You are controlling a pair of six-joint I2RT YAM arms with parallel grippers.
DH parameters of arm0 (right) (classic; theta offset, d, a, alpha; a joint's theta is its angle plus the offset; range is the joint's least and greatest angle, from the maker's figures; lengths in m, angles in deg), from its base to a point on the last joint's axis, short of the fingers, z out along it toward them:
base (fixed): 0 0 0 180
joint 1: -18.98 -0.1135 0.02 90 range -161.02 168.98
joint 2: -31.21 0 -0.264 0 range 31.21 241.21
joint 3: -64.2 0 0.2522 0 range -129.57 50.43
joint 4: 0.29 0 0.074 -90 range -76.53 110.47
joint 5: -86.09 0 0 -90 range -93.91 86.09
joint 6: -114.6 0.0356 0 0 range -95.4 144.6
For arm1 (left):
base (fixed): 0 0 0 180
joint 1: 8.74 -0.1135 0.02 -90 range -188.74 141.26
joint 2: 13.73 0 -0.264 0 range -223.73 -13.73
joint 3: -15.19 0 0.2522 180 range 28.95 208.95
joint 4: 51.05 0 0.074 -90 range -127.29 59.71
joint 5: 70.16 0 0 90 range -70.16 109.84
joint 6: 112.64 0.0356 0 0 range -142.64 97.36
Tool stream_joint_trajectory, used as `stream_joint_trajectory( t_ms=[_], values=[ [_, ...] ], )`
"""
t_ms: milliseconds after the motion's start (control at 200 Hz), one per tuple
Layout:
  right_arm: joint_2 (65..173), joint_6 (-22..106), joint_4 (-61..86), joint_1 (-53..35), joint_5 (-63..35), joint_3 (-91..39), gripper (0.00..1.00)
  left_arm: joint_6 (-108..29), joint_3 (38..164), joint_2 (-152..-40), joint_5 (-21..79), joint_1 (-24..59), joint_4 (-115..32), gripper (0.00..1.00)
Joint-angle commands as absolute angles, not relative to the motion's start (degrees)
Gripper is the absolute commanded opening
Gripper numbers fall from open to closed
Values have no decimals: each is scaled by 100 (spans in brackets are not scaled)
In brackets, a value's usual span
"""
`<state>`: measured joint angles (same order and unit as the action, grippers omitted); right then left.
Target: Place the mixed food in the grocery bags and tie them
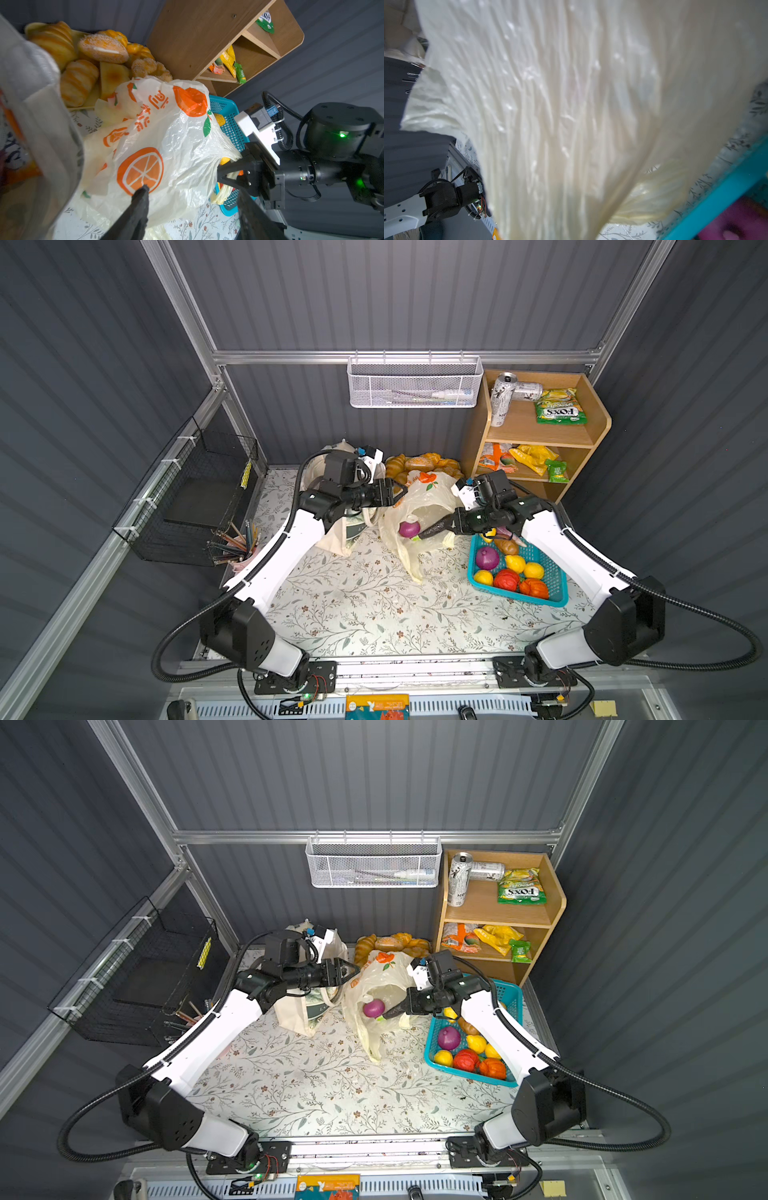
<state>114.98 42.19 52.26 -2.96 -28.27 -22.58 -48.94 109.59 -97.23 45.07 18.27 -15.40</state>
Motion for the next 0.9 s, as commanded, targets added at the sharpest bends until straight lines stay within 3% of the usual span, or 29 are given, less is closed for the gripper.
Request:
stream_joint_trajectory(
  t_ms=[0,190,330,505,895],
  values=[
    [11331,4270,5157,-138,-2955,-2110,0,-4584,10550,-9371,3632,1824,-1071,73],
    [11274,4425,5054,-35,-3063,-2125,0,-4503,10646,-9334,3137,1824,-1020,81],
    [11345,4498,5078,-10,-3002,-2217,0,-4547,10475,-9378,3579,1833,-959,75],
    [11387,4583,4978,26,-3035,-2150,0,-4692,9636,-9075,3504,1923,-936,74],
    [11349,4684,4793,65,-3080,-1916,0,-5566,8419,-9308,2503,3119,-2081,74]
  ],
)
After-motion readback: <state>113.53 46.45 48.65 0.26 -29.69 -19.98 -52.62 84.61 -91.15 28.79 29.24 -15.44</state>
